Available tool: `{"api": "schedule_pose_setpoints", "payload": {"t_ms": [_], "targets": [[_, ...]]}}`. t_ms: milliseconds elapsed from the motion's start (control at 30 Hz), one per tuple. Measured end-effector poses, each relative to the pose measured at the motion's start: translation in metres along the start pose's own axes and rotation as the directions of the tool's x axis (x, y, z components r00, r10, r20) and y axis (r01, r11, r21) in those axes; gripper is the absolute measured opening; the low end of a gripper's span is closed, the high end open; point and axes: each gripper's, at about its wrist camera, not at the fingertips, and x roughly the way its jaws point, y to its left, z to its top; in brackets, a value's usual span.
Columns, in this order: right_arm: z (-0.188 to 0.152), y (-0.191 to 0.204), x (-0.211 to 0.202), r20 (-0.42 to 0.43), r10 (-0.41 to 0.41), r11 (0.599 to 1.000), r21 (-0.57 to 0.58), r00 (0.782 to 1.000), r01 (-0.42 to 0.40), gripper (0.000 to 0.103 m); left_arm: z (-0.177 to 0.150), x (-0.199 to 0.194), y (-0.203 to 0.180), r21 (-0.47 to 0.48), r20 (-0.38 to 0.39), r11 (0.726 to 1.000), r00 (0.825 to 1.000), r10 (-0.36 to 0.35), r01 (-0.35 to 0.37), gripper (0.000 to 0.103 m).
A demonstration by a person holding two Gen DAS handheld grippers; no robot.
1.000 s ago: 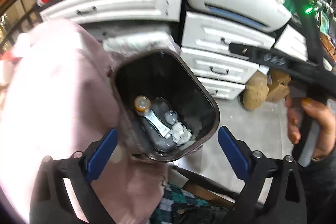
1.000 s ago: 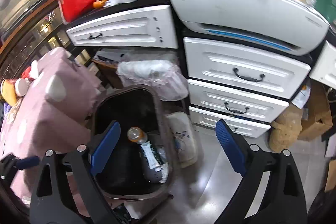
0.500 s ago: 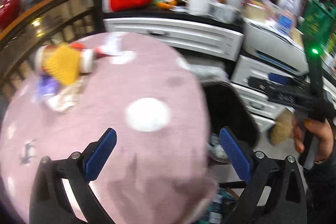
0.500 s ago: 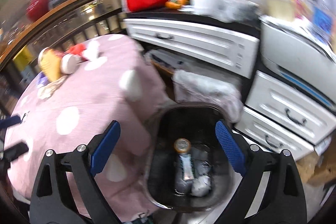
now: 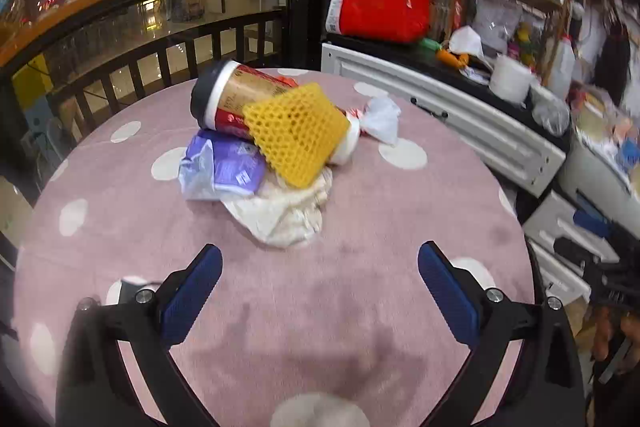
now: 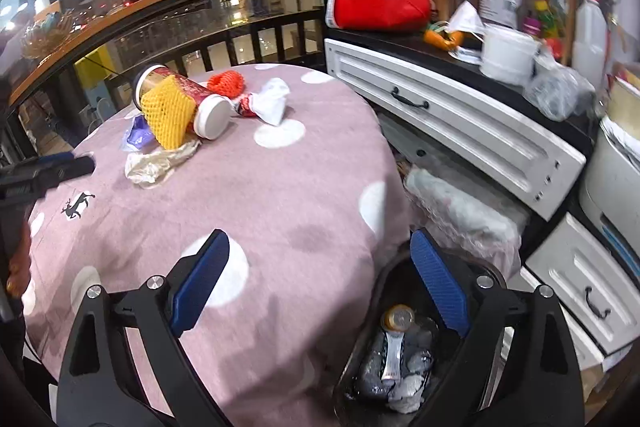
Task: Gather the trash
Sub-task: 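Move both tools back over the table, then grasp the yellow foam net with the left tool while the right tool grasps the red paper cup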
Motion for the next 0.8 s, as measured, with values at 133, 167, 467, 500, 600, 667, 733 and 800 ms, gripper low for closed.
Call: {"api": "schedule_pose_setpoints", "payload": {"t_ms": [133,167,467,500,600,667,733,800], "targets": [[0.01,0.005,0.009,-0.004,0.011,1.0,-0.015,1.0,-0.011,0.091,0.021,0.024,0.02,-0.038,0.011,0.998,0.999,-0.049,0.05,0.097],[0.011,0.005,0.011,-0.006,0.013,1.0,-0.017,1.0,-0.014,0.091,0.027,0.035,0.023,-0.044,-0.007,0.998,0.999,-0.051,0.051,0.097],[0.019,0.005,0.036,-0.046,0.026,0.999,-0.021,0.999,-0.027,0.091,0.048,0.101,0.041,-0.046,-0.054,0.998,0.997,-0.05,0.047,0.091],[0.021,0.005,0.039,-0.05,0.028,0.999,-0.02,0.998,-0.029,0.091,0.049,0.103,0.04,-0.038,-0.053,0.998,0.997,-0.047,0.045,0.091],[0.024,0.005,0.046,-0.058,0.031,0.999,-0.023,0.998,-0.033,0.091,0.051,0.111,0.042,-0.047,-0.059,0.997,0.996,-0.06,0.057,0.089],[0.026,0.007,0.051,-0.063,0.035,0.999,-0.026,0.997,-0.036,0.091,0.052,0.113,0.042,-0.044,-0.058,0.997,0.996,-0.062,0.06,0.076],[0.027,0.01,0.054,-0.066,0.037,0.999,-0.029,0.997,-0.039,0.091,0.052,0.115,0.041,-0.04,-0.064,0.997,0.995,-0.076,0.073,0.068],[0.028,0.012,0.058,-0.07,0.039,0.999,-0.035,0.997,-0.041,0.091,0.05,0.115,0.04,-0.035,-0.066,0.996,0.995,-0.078,0.076,0.056]]}}
